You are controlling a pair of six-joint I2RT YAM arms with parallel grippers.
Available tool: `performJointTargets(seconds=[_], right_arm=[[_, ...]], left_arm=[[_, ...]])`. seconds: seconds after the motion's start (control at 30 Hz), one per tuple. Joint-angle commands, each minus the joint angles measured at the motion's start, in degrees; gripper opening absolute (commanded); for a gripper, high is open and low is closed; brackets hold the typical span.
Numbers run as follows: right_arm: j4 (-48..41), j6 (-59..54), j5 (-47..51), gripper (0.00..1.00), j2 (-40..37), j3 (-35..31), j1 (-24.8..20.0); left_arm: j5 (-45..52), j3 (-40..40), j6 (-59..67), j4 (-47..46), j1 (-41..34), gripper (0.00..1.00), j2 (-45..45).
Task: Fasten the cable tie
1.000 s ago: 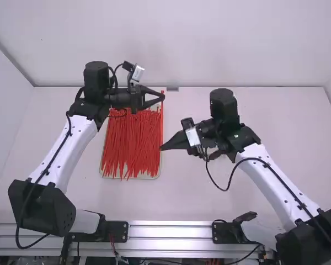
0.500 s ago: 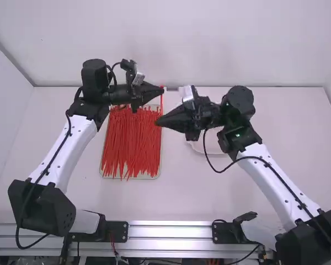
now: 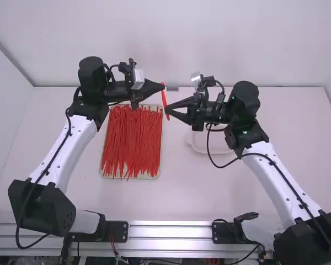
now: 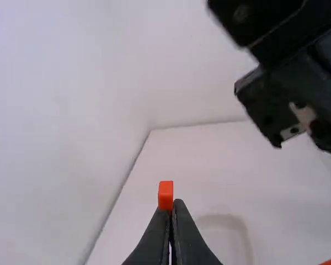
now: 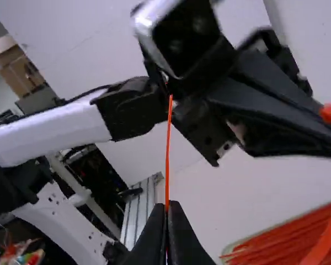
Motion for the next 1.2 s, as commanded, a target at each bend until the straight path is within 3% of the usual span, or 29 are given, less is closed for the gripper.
performJointTargets(seconds=[0.0,0.23,0.47,0.7,0.87,1.17], right_arm=[[-1.7,-1.7,0.0,0.0,0.0,1.3,-1.0],[-0.7,-2.0,0.9,0.0,0.0,-1.1,-1.5],[21.5,12.7,2.9,0.0,0.0,-9.8,-2.5],[34.5,23.6,2.2,0.0,0.0,-16.3,-3.6],[38.1,24.9,1.5,0.0,0.0,-17.1,-1.8],[38.1,24.9,5.1,0.0,-0.1,-17.1,-0.9]], left_arm=[[3.5,-0.3,3.6,1.3,0.3,0.02,0.2],[3.6,-0.3,3.6,3.4,0.4,0.02,0.2],[3.5,-0.3,3.6,6.9,0.3,0.02,0.2],[4.4,-0.3,3.7,9.8,0.2,0.02,0.2],[11.6,-0.3,12.0,10.1,0.2,0.02,0.2],[9.6,-0.3,12.6,9.7,-1.7,0.02,0.2]])
